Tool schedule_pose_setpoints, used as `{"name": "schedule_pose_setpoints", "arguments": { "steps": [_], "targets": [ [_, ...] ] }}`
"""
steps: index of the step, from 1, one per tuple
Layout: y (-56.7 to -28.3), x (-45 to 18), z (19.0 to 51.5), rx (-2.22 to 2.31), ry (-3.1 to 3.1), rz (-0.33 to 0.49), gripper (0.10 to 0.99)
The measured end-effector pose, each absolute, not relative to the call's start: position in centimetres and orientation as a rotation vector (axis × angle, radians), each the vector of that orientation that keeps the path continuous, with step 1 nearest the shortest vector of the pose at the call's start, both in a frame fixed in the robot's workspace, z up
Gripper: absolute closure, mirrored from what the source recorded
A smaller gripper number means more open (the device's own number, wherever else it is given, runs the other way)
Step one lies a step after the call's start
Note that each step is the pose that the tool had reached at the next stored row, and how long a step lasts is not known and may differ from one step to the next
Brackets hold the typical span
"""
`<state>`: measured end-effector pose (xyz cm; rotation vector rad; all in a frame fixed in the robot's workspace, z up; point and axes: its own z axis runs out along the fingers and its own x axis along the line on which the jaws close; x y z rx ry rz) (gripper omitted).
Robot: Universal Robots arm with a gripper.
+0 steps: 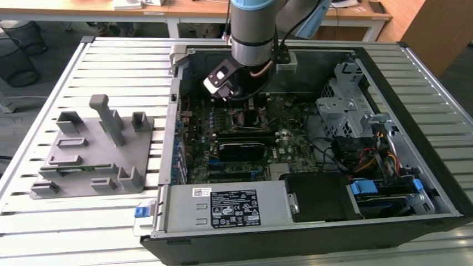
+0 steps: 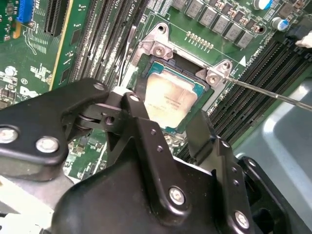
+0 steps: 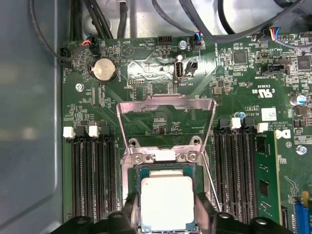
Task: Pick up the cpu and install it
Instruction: 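Place the cpu into insertion slot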
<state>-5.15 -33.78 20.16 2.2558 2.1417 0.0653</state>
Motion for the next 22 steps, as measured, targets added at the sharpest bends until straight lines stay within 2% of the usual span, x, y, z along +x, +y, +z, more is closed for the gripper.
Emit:
{"name": "schedule_pose_setpoints", "arguments": {
  "steps": [1, 2, 3, 5, 6, 9, 10, 11, 12, 13, 22],
  "targets": [
    [-33.8, -5.1, 20.2, 2.256, 2.142, 0.065, 0.502],
    [-33.8, -5.2, 20.3, 2.256, 2.142, 0.065, 0.565],
    [-33.8, -5.2, 20.4, 2.256, 2.142, 0.065, 0.565],
    [-33.8, -5.1, 20.5, 2.256, 2.142, 0.065, 0.686],
    [-33.8, -5.1, 20.6, 2.255, 2.142, 0.065, 0.686],
    [-33.8, -5.1, 20.8, 2.255, 2.142, 0.064, 0.859],
    [-33.8, -5.2, 20.9, 2.255, 2.142, 0.064, 0.859],
    [-33.8, -5.1, 21.0, 2.255, 2.142, 0.064, 0.918],
    [-33.8, -5.2, 21.0, 2.255, 2.141, 0.064, 0.918],
    [-33.8, -5.2, 21.1, 2.255, 2.141, 0.064, 0.976],
    [-33.8, -5.1, 21.5, 2.255, 2.142, 0.064, 0.98]
  ]
}}
